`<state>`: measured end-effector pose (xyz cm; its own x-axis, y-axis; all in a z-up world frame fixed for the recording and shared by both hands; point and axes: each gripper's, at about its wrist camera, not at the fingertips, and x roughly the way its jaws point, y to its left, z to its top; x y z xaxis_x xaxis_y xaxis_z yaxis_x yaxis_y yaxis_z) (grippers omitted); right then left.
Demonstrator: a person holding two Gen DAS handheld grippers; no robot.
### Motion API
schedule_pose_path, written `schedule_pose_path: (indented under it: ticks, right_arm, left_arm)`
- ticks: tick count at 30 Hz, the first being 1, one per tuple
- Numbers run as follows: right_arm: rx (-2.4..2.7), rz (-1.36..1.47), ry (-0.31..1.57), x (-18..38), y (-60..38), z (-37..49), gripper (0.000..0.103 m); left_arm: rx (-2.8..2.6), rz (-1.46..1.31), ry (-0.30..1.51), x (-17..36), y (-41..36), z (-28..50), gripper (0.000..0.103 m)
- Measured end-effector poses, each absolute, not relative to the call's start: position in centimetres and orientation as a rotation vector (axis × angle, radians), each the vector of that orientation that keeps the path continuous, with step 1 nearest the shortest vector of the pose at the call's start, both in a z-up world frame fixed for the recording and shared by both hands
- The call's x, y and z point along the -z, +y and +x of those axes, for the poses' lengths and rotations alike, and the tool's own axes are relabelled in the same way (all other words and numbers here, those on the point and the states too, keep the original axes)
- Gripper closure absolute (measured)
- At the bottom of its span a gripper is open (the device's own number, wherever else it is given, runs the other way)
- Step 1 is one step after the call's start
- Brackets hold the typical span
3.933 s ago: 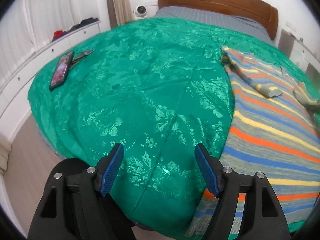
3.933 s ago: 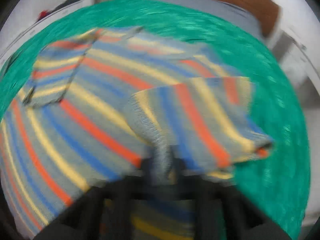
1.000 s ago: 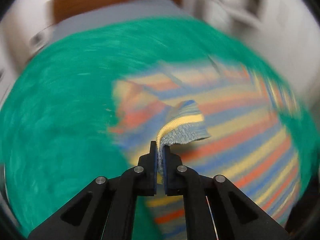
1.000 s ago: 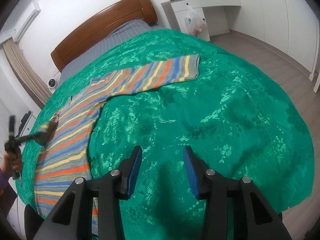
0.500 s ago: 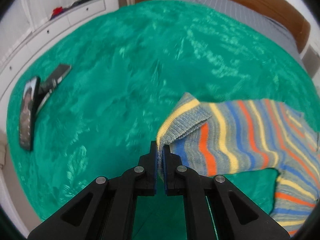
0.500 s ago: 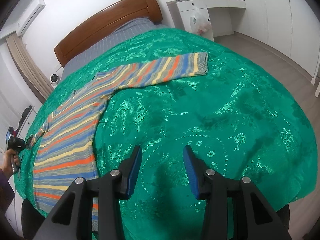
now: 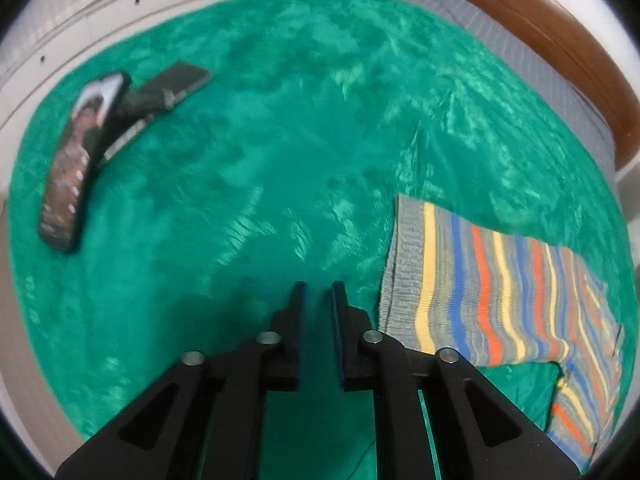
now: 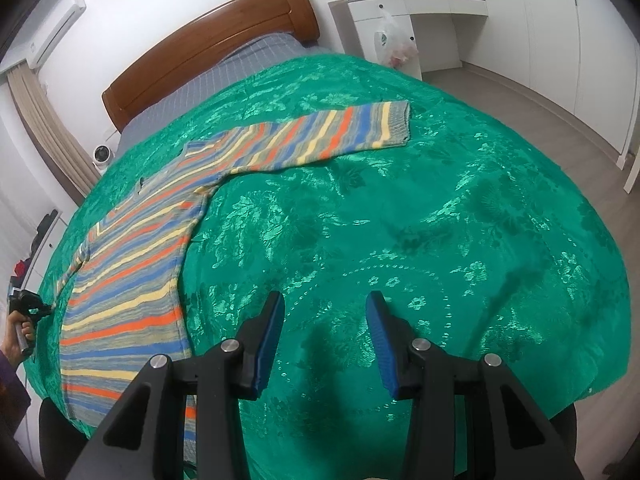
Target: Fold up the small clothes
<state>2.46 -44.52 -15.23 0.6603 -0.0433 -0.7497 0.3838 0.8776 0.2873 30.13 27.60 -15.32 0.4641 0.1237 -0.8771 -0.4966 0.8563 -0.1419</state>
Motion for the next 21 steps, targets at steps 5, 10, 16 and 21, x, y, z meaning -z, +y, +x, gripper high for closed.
schedule_pose_path:
  ticks: [5,10,16,21]
  right_arm:
    - [0.242,0.437,0.842,15.6,-43.9,3.1,0.060]
    - [0.242,0.416,0.860,15.7,-43.2,3.3,0.060]
    - [0.274,0.410,0.849,15.0,-43.4,2.7,0.060]
    - [0.301,0.365,0.806,14.0,-43.6,3.3,0.055]
  left_arm:
    - [-0.265,-0.328,0.953,13.0,24.9,30.4,0.045]
    - [-0.215,-0.282,1.031,15.3,21.9,34.2,0.032]
    - [-0.324,-0.309,1.038,17.2,23.4,31.7,0.033]
    - [-0.238,-0.257,0.926,14.8,22.3,24.9,0.018]
